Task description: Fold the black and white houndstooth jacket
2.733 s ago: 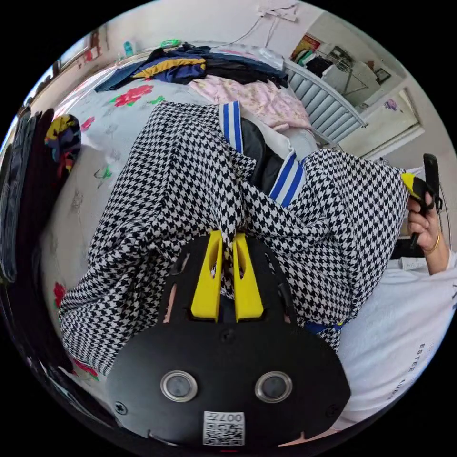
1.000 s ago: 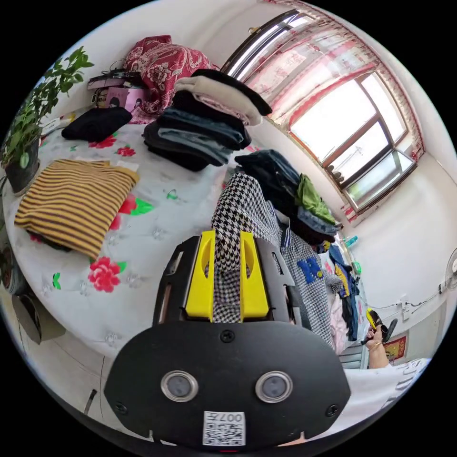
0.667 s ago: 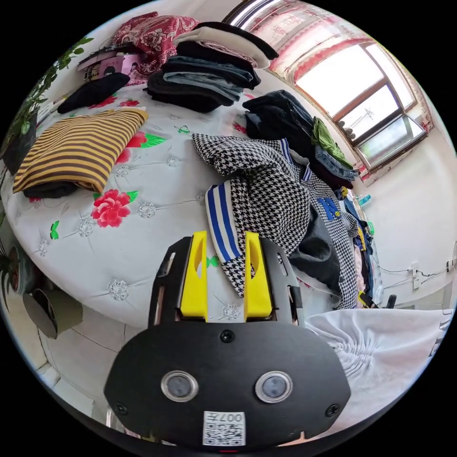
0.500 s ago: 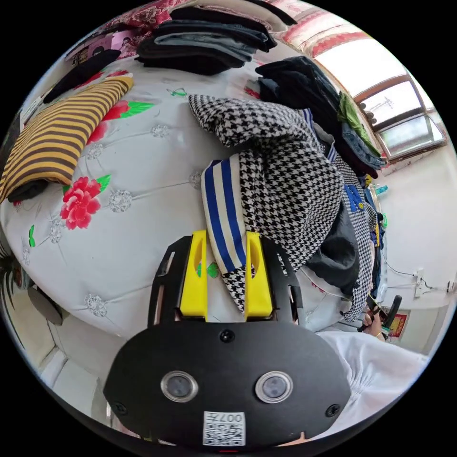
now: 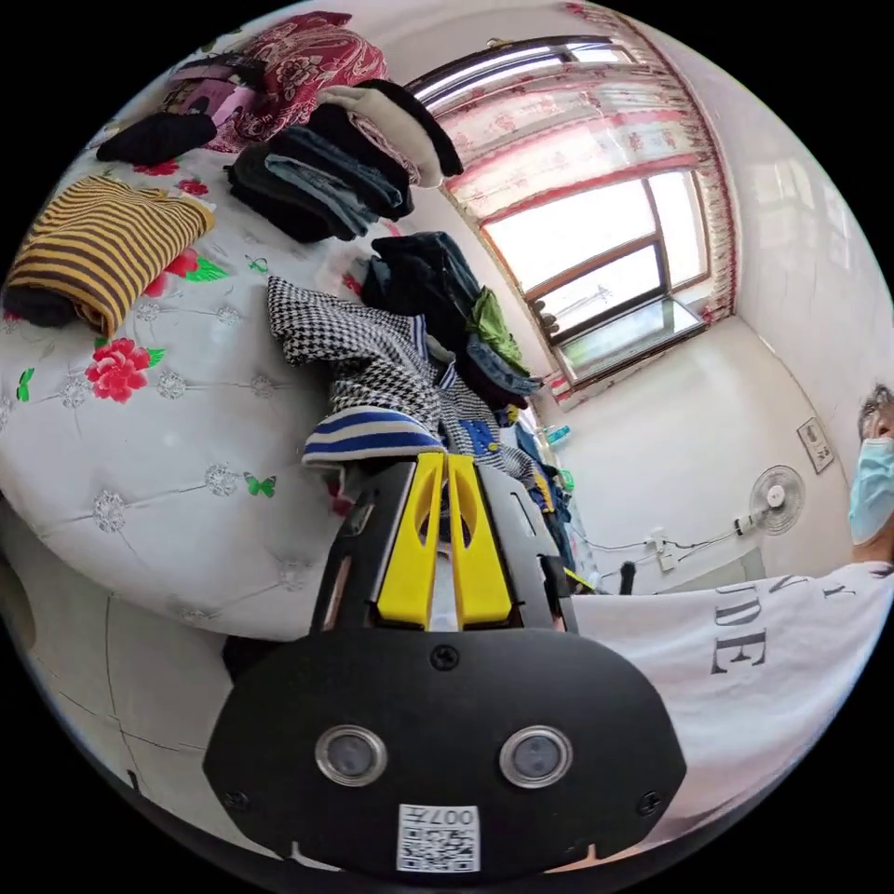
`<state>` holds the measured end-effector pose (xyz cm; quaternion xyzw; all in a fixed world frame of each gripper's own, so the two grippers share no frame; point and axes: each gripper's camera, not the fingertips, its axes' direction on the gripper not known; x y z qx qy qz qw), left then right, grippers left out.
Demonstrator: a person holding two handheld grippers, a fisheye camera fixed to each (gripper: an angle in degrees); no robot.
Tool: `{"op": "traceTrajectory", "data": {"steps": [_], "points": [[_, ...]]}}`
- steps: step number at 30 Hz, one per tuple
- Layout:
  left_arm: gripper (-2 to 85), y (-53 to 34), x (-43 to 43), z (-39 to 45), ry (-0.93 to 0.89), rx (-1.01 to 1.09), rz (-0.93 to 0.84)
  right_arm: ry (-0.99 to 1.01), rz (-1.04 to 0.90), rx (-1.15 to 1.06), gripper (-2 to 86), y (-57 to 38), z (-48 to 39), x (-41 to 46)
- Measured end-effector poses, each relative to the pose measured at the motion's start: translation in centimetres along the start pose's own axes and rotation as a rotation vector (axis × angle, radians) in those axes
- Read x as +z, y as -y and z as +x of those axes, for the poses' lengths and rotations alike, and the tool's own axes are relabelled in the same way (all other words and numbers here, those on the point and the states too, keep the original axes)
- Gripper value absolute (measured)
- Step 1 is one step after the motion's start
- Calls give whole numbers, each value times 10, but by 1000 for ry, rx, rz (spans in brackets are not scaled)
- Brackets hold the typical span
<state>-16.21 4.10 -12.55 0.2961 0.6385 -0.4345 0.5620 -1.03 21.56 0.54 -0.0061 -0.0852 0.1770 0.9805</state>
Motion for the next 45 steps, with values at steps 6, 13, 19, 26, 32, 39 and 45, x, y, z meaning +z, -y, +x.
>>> {"op": "traceTrajectory", "data": {"steps": [6, 13, 19, 26, 32, 39, 45], "points": [[6, -21, 7, 89, -8, 283, 20, 270, 15, -292, 98, 37, -88, 26], [79, -86, 25, 48, 375, 210, -209, 145, -274, -599, 107, 58, -166, 134], [88, -103, 28, 29, 523, 214, -269, 98, -363, -570, 75, 68, -147, 167], [121, -107, 105, -23, 717, 161, -445, 162, -425, -722, 23, 55, -145, 158], [49, -118, 132, -22, 811, 198, -530, 475, -453, -815, 26, 3, -155, 118], [46, -148, 41, -7, 962, 39, -423, 334, -191, -459, 81, 39, -80, 91], [64, -167, 40, 2, 939, -57, -326, 123, -171, -433, 94, 90, -63, 134]]}}
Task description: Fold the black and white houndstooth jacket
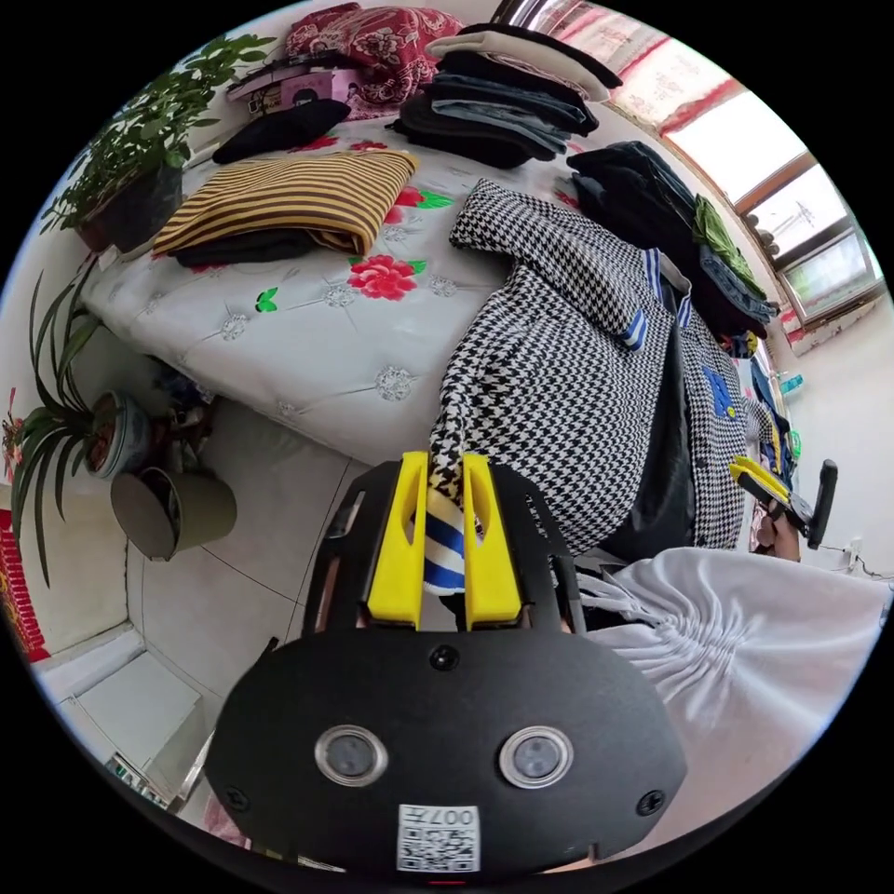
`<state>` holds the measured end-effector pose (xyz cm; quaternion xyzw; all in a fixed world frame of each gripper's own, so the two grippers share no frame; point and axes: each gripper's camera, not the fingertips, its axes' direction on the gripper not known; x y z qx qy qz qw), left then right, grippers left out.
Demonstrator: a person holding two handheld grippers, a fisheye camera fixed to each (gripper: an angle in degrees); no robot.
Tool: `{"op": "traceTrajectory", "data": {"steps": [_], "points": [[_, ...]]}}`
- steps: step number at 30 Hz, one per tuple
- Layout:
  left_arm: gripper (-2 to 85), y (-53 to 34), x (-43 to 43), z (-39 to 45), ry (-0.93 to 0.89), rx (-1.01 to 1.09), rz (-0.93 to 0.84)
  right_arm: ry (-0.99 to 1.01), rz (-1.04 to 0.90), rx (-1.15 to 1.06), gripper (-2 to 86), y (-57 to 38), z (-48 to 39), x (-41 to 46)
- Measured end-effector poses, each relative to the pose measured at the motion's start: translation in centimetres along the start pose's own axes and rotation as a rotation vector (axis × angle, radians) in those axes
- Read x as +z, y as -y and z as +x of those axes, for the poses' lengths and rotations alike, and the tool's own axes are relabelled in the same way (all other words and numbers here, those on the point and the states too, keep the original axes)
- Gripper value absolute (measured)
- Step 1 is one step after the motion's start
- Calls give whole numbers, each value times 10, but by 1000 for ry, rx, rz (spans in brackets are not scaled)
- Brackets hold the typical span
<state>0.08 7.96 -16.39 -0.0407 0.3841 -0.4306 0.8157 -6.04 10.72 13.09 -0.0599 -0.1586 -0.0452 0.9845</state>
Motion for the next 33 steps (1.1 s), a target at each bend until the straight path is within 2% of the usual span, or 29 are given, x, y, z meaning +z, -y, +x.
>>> {"op": "traceTrajectory", "data": {"steps": [3, 4, 6, 8, 9, 12, 14, 19, 24, 26, 27, 30, 32, 33], "points": [[64, -8, -7, 20, 47, 17, 17, -26, -188, -6, 94, 15, 10, 51], [64, -13, -13, 23, 72, 22, 30, -20, -113, -7, 93, 12, 14, 44], [67, -25, -27, 24, 83, 31, 76, 37, -147, 22, 92, 14, 24, 43], [80, -38, -46, 25, 82, 43, 144, 69, -92, 34, 90, 9, 33, 29], [84, -44, -55, 29, 95, 66, 165, 78, -5, 46, 88, 3, 39, 14], [103, -36, -58, 52, 91, 143, 165, 120, 162, 34, 83, 7, 54, -17], [113, -19, -51, 74, 63, 208, 182, 158, 201, 15, 81, 22, 62, -25], [131, 68, 8, 150, -108, 481, 234, 229, 199, -34, 80, 100, 75, -20], [129, 150, 105, 202, -80, 664, 118, 176, 123, -51, 76, 172, 71, 9], [113, 176, 149, 207, 5, 651, 8, 171, 103, -57, 73, 192, 69, 23], [86, 191, 155, 198, -103, 621, 23, 164, 74, -54, 72, 203, 70, 36], [4, 226, 151, 157, -178, 482, 13, 157, -68, -50, 63, 221, 72, 78], [-3, 238, 129, 126, -197, 461, 85, 142, -135, -49, 52, 221, 72, 96], [-6, 246, 105, 101, -165, 437, 158, 87, -97, -47, 41, 220, 70, 92]]}}
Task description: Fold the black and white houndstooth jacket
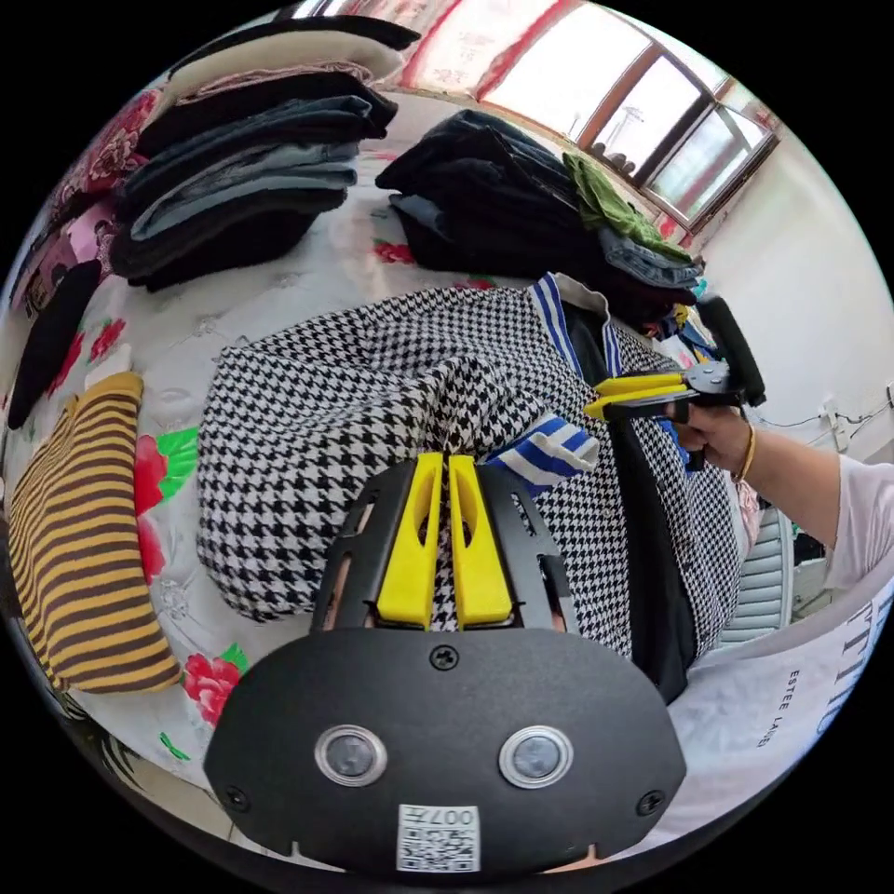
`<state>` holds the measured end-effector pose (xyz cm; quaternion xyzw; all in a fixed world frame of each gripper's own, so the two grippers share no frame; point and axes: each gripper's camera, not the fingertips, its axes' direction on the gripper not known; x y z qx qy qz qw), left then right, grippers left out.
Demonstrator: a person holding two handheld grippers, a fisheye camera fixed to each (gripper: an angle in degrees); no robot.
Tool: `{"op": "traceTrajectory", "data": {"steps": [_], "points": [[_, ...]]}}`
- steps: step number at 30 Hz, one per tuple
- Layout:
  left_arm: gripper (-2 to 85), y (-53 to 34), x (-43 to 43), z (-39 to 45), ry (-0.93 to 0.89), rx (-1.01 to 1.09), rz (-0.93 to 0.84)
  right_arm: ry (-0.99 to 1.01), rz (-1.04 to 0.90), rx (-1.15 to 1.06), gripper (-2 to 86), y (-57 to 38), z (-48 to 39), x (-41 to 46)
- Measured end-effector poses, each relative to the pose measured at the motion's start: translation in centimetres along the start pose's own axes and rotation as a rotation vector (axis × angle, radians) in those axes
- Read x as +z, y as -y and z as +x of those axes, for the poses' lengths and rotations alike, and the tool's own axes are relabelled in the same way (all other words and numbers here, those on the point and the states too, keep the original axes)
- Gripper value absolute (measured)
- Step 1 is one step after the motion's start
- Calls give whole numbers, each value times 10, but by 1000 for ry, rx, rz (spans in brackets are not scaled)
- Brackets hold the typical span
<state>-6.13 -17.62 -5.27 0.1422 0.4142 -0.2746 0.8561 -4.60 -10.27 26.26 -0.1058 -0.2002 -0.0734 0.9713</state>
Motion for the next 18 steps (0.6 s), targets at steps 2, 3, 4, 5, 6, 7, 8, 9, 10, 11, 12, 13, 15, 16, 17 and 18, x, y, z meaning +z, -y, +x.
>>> {"op": "traceTrajectory", "data": {"steps": [2, 3, 4, 5, 6, 7, 8, 9, 10, 11, 12, 13, 15, 16, 17, 18], "points": [[-5, -1, -53, -41, 93, -60, 132, -53, 57, -24, 26, -4, -6, -13], [-3, -8, -93, -72, 198, -147, 245, -40, 91, -57, 21, -6, -10, -21], [1, -20, -128, -108, 275, -289, 331, -25, 106, -75, 17, -7, -13, -27], [4, -29, -143, -126, 298, -368, 360, -18, 108, -78, 16, -7, -13, -29], [17, -49, -165, -154, 321, -490, 405, -2, 104, -76, 15, -7, -12, -30], [38, -72, -176, -170, 320, -530, 424, 23, 99, -64, 15, -7, -10, -29], [45, -85, -179, -173, 315, -528, 428, 39, 94, -53, 15, -7, -7, -28], [58, -108, -177, -171, 304, -501, 408, 72, 77, -27, 17, -6, -2, -24], [68, -130, -165, -163, 279, -475, 333, 96, 63, -5, 17, -6, 2, -19], [73, -141, -157, -157, 267, -473, 283, 107, 55, 3, 17, -6, 4, -17], [81, -165, -140, -144, 247, -484, 188, 117, 41, 18, 16, -6, 5, -12], [85, -189, -124, -129, 206, -496, 112, 120, 26, 25, 14, -5, 5, -8], [86, -219, -105, -105, 140, -518, 36, 86, -13, 17, 11, -2, 1, -2], [86, -230, -97, -88, 111, -514, -6, 18, -31, 6, 9, 0, -4, -1], [86, -233, -95, -79, 104, -498, -22, 7, -33, -11, 8, 1, -7, -2], [86, -233, -93, -59, 89, -440, -42, -5, -15, -40, 6, 1, -13, -9]]}}
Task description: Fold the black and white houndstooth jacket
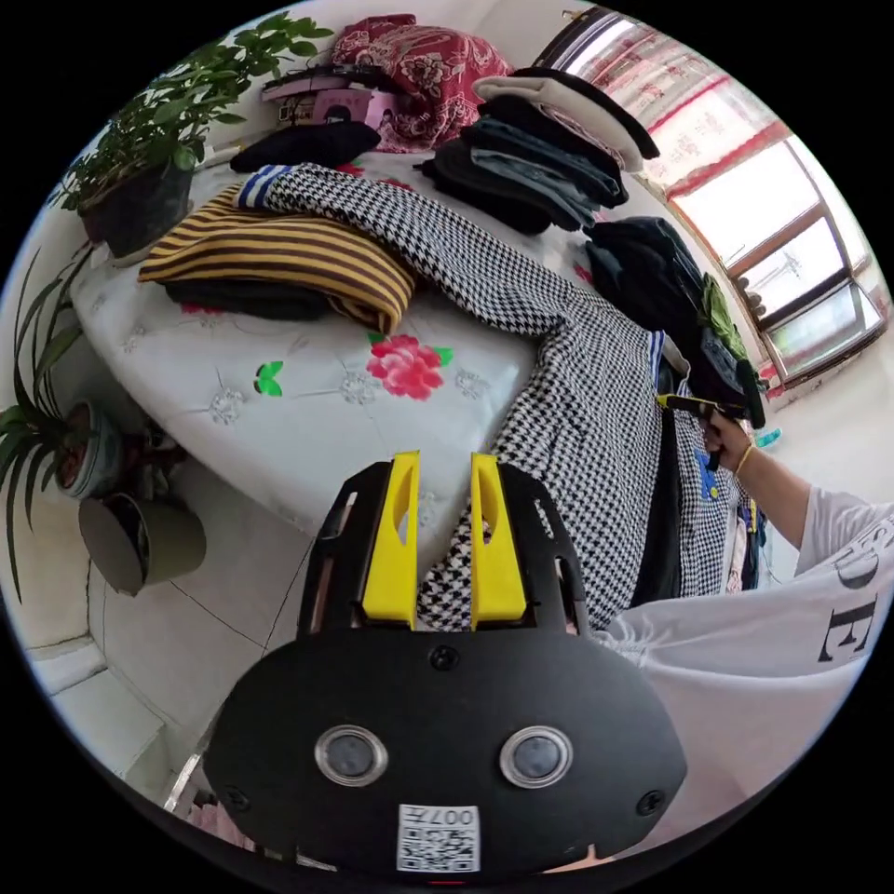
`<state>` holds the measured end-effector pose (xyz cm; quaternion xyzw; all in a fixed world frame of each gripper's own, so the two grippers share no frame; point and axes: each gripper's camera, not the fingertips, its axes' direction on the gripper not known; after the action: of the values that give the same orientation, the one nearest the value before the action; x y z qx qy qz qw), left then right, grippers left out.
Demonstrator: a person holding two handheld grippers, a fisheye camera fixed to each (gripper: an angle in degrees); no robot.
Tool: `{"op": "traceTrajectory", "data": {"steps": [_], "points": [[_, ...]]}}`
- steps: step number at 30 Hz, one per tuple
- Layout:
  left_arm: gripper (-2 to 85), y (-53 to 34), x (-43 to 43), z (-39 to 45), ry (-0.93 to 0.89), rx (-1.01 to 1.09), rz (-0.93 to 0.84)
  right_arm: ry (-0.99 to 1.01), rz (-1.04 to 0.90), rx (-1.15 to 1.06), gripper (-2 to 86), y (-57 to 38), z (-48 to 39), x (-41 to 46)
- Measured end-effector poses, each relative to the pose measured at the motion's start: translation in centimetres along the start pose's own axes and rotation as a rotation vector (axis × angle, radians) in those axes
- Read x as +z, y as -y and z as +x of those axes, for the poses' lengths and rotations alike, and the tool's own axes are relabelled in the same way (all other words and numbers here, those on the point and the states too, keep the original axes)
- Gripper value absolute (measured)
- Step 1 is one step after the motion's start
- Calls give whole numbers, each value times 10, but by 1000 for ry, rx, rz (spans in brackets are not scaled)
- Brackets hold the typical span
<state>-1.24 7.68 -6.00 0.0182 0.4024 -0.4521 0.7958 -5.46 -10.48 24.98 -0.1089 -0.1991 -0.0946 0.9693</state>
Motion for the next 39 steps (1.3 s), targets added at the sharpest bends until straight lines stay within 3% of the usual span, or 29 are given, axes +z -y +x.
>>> {"op": "traceTrajectory", "data": {"steps": [4, 9, 12, 16, 20, 22, 26, 28, 31, 32, 34, 39], "points": [[99, -15, 13, 95, -87, 366, -67, 38, 114, -79, 2, -5, -12, -33], [133, -34, 74, 165, -189, 530, -186, 117, 200, -52, 1, -5, -12, -65], [117, -36, 108, 183, -96, 560, -284, 181, 278, -23, 0, 1, -7, -94], [21, -24, 110, 200, 19, 709, -286, 286, 313, 20, 0, 14, -1, -115], [16, 12, 67, 197, -74, 647, -260, 225, 343, 3, 0, 25, 1, -132], [20, 37, 30, 194, -204, 563, -227, 234, 380, -6, -1, 32, 11, -150], [40, 52, 26, 205, -349, 541, -160, 165, 399, -20, 0, 42, 21, -160], [85, 41, 82, 223, -351, 591, -225, 95, 356, 13, 2, 47, 30, -136], [131, 7, 175, 229, -261, 630, -508, 62, 186, 162, 10, 40, 49, -75], [132, -1, 184, 226, -238, 639, -525, 55, 161, 183, 13, 35, 51, -66], [121, -15, 172, 215, -212, 692, -396, 98, 182, 195, 29, 8, 52, -57], [111, -13, 158, 199, -256, 687, -366, 28, 190, 28, 55, -49, 22, -79]]}}
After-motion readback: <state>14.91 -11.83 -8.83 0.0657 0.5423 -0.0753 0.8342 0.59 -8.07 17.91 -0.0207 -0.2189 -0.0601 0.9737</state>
